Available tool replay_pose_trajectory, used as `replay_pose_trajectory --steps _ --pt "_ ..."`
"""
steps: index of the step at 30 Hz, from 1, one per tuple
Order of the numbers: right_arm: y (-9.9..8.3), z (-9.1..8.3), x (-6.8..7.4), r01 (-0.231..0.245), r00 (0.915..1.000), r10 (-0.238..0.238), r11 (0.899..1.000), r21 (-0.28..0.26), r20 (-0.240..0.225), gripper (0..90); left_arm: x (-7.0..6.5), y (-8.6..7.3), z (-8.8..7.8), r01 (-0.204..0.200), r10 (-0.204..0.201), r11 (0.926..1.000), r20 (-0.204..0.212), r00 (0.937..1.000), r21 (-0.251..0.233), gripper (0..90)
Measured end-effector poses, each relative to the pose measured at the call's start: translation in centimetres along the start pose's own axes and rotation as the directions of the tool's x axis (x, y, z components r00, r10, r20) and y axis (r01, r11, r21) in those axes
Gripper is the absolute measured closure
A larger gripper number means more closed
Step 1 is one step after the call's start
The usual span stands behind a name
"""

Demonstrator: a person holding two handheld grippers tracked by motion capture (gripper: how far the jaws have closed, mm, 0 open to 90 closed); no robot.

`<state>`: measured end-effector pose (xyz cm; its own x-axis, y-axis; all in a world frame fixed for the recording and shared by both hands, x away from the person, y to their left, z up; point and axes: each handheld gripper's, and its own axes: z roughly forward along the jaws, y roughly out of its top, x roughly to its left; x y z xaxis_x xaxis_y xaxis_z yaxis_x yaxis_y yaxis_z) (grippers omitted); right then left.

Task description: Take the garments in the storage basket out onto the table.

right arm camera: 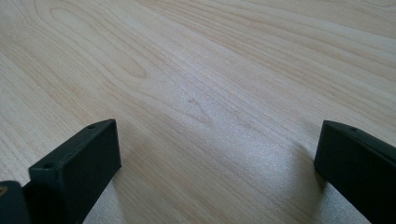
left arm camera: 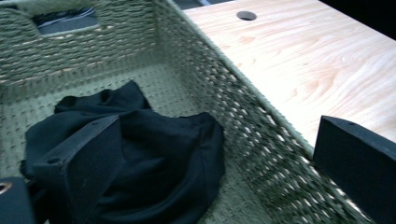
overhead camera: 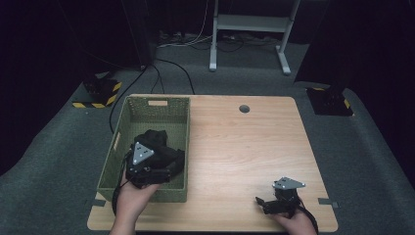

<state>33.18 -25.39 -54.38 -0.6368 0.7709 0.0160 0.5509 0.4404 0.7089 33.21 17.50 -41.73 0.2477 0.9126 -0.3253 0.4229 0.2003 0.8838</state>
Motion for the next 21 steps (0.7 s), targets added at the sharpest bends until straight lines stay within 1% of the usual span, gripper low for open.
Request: replay_pose_trajectory --steps 1,4,9,10,12,14,15,18,21 --pt "0.0 0.0 0.0 0.000 1.0000 0.000 1.000 0.000 0.000 0.0 0.2 0.2 0.0 -0.004 0.004 1.0000 -0.010 0.9999 0.005 2.2" --pt "0.0 0.0 0.0 0.000 1.0000 0.000 1.000 -0.002 -0.002 0.0 0.6 0.8 0.1 0.000 0.000 1.0000 -0.013 0.9999 0.003 2.2" --pt "0.0 0.0 -0.1 -0.005 1.0000 0.005 1.000 -0.003 -0.006 0.0 0.9 1.3 0.4 0.000 0.000 1.0000 -0.024 0.9997 0.010 1.9" --pt "0.0 0.0 -0.1 -0.004 1.0000 0.004 1.000 -0.003 -0.005 0.0 1.1 1.5 0.6 -0.003 0.003 0.9998 -0.029 0.9996 0.021 1.9" --pt "0.0 0.0 -0.1 -0.004 1.0000 0.004 1.000 -0.003 -0.005 0.0 1.1 1.6 0.8 0.004 -0.004 0.9999 -0.032 0.9995 0.016 1.8" --pt "0.0 0.0 -0.1 -0.004 1.0000 0.004 1.000 -0.003 -0.005 0.0 1.4 1.9 1.1 -0.012 0.013 0.9995 -0.039 0.9991 0.028 1.7" --pt "0.0 0.0 -0.1 -0.004 1.0000 0.004 1.000 -0.003 -0.005 0.0 1.5 1.9 1.3 -0.008 0.009 0.9996 -0.044 0.9990 0.027 1.6" --pt "0.0 0.0 -0.1 -0.002 1.0000 0.002 1.000 -0.003 -0.004 0.0 1.8 2.2 1.6 -0.020 0.022 0.9991 -0.059 0.9980 0.038 1.4" --pt "0.0 0.0 0.0 0.000 1.0000 0.000 1.000 -0.002 -0.002 0.0 2.3 2.4 2.0 -0.009 0.012 0.9994 -0.069 0.9975 0.035 1.3"
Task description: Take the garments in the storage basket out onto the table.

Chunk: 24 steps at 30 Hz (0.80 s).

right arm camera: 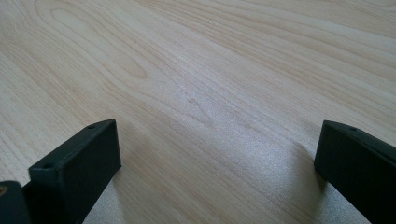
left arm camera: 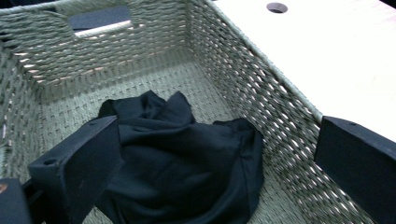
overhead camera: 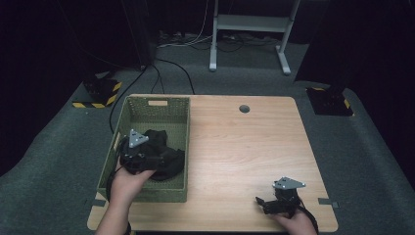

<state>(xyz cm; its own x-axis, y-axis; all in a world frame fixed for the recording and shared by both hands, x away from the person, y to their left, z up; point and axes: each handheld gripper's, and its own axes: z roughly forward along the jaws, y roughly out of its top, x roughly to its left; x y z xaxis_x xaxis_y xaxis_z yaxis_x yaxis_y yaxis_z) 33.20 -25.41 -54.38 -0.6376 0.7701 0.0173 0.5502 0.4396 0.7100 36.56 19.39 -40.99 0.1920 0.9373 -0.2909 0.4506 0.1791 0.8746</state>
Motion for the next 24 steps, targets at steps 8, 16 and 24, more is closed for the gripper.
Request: replay_pose_trajectory --steps 8,16,24 --pt "0.0 0.0 0.0 -0.001 1.0000 0.001 1.000 -0.001 -0.002 0.0 0.8 0.0 1.3 -0.011 0.012 0.9991 -0.031 0.9994 0.040 1.1" --pt "0.0 0.0 0.0 -0.003 1.0000 0.003 1.000 -0.002 -0.004 0.0 1.5 -0.1 2.5 -0.024 0.028 0.9964 -0.046 0.9985 0.081 0.7" --pt "0.0 0.0 0.0 -0.003 1.0000 0.003 1.000 -0.001 -0.004 0.0 2.6 -0.3 4.3 -0.037 0.049 0.9903 -0.088 0.9949 0.134 0.6"
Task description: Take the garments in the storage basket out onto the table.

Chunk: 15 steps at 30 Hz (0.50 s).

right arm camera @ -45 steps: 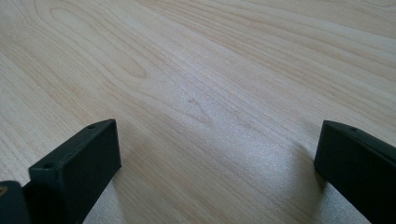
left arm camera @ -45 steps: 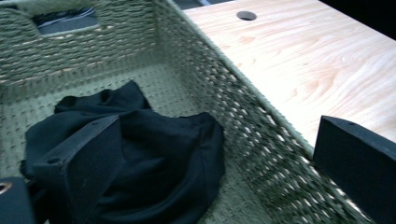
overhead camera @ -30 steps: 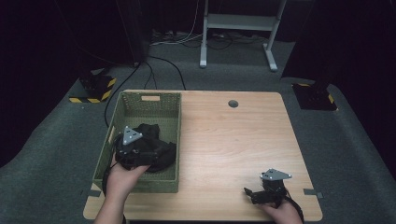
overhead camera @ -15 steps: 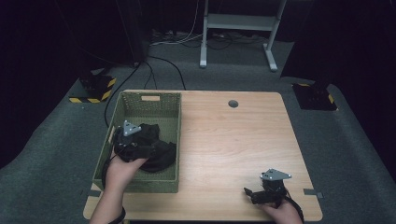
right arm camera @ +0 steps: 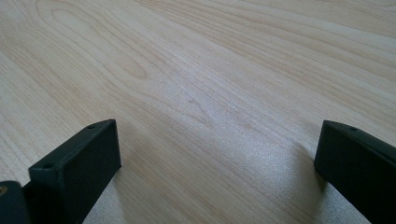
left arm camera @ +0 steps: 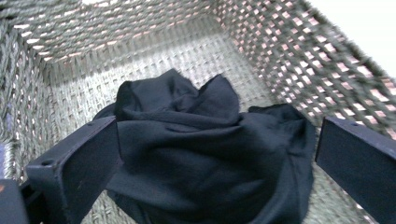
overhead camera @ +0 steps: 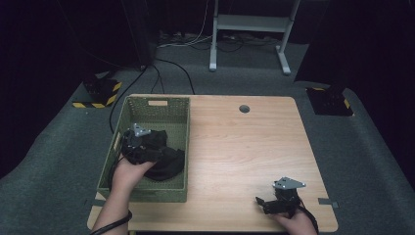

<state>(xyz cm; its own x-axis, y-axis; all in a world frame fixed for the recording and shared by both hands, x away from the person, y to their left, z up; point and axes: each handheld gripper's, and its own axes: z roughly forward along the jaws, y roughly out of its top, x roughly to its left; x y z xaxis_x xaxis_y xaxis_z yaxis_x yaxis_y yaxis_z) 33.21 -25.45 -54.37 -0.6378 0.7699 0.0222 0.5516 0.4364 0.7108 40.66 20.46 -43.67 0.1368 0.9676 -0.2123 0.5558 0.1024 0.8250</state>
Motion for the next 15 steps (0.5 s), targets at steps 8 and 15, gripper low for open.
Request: replay_pose_trajectory --steps 8,15 --pt "0.0 0.0 -0.1 -0.004 1.0000 0.004 1.000 -0.002 -0.004 0.0 1.4 0.3 1.4 0.049 -0.048 0.9978 -0.028 0.9984 0.043 0.6" --pt "0.0 0.0 -0.1 -0.004 1.0000 0.004 1.000 -0.004 -0.006 0.0 2.8 0.3 2.9 0.100 -0.093 0.9892 -0.066 0.9935 0.108 0.4"
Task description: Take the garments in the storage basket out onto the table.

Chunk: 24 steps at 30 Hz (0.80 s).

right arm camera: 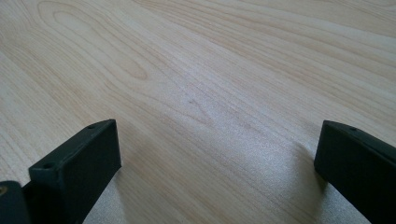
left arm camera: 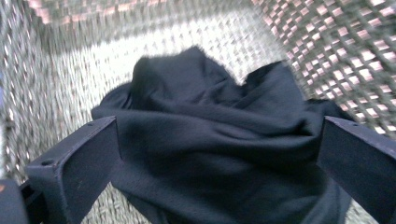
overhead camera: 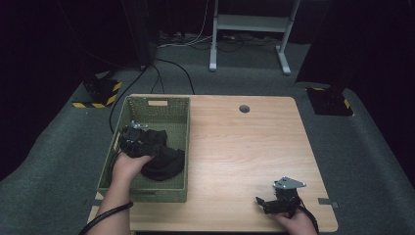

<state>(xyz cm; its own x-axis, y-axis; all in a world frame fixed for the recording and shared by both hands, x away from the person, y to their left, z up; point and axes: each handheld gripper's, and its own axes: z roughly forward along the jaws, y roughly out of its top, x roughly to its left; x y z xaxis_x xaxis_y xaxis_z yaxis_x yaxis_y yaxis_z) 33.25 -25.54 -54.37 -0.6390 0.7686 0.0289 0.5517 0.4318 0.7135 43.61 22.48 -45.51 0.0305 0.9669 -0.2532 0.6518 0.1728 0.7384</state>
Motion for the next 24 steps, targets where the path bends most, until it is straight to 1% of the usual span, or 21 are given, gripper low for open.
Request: replay_pose_trajectory --steps 3,4,6,7,9,11,14,15,16,17,18,20,22,24 --pt "0.0 0.0 0.0 -0.001 1.0000 0.001 1.000 -0.001 -0.001 0.0 0.3 0.0 0.4 0.004 -0.004 0.9997 -0.003 1.0000 0.024 0.4" --pt "0.0 0.0 0.0 -0.002 1.0000 0.002 1.000 -0.001 -0.002 0.0 0.3 0.0 0.6 0.014 -0.014 0.9996 0.001 0.9999 0.025 0.4" --pt "0.0 0.0 0.0 -0.003 1.0000 0.003 1.000 -0.001 -0.003 0.0 0.3 0.0 0.7 0.015 -0.015 0.9994 0.003 0.9999 0.032 0.4" --pt "0.0 0.0 0.0 -0.003 1.0000 0.003 1.000 -0.001 -0.003 0.0 0.2 0.0 0.8 0.027 -0.027 0.9991 0.003 0.9996 0.032 0.4" --pt "0.0 0.0 0.0 -0.004 1.0000 0.004 1.000 -0.002 -0.004 0.0 0.3 0.0 0.9 0.016 -0.016 0.9987 0.000 0.9999 0.049 0.4" --pt "0.0 0.0 0.0 -0.004 1.0000 0.004 1.000 -0.002 -0.004 0.0 0.3 -0.1 1.3 0.033 -0.033 0.9980 -0.002 0.9994 0.054 0.4" --pt "0.0 0.0 -0.1 -0.004 1.0000 0.004 1.000 -0.002 -0.004 0.0 0.5 -0.2 1.6 0.036 -0.035 0.9960 -0.006 0.9994 0.082 0.3" --pt "0.0 0.0 -0.1 -0.004 1.0000 0.004 1.000 -0.002 -0.004 0.0 0.5 -0.2 1.6 0.036 -0.035 0.9960 -0.006 0.9994 0.082 0.2" --pt "0.0 0.0 0.0 -0.003 1.0000 0.003 1.000 -0.002 -0.004 0.0 0.6 -0.4 1.8 0.039 -0.038 0.9942 -0.009 0.9992 0.101 0.3" --pt "0.0 0.0 0.0 -0.003 1.0000 0.003 1.000 -0.002 -0.004 0.0 0.6 -0.4 1.8 0.039 -0.038 0.9942 -0.009 0.9992 0.101 0.3" --pt "0.0 0.0 0.0 -0.003 1.0000 0.003 1.000 -0.001 -0.003 0.0 0.7 -0.5 2.1 0.047 -0.045 0.9925 -0.014 0.9989 0.113 0.3" --pt "0.0 0.0 0.0 -0.003 1.0000 0.002 1.000 -0.001 -0.003 0.0 0.9 -0.7 2.3 0.048 -0.046 0.9889 -0.016 0.9988 0.141 0.3" --pt "0.0 0.0 0.0 -0.003 1.0000 0.003 1.000 -0.001 -0.003 0.0 0.9 -0.9 2.5 0.061 -0.058 0.9867 -0.022 0.9981 0.151 0.3" --pt "0.0 0.0 0.0 -0.002 1.0000 0.002 1.000 -0.001 -0.003 0.0 1.1 -1.0 2.7 0.062 -0.059 0.9857 -0.024 0.9980 0.156 0.2"
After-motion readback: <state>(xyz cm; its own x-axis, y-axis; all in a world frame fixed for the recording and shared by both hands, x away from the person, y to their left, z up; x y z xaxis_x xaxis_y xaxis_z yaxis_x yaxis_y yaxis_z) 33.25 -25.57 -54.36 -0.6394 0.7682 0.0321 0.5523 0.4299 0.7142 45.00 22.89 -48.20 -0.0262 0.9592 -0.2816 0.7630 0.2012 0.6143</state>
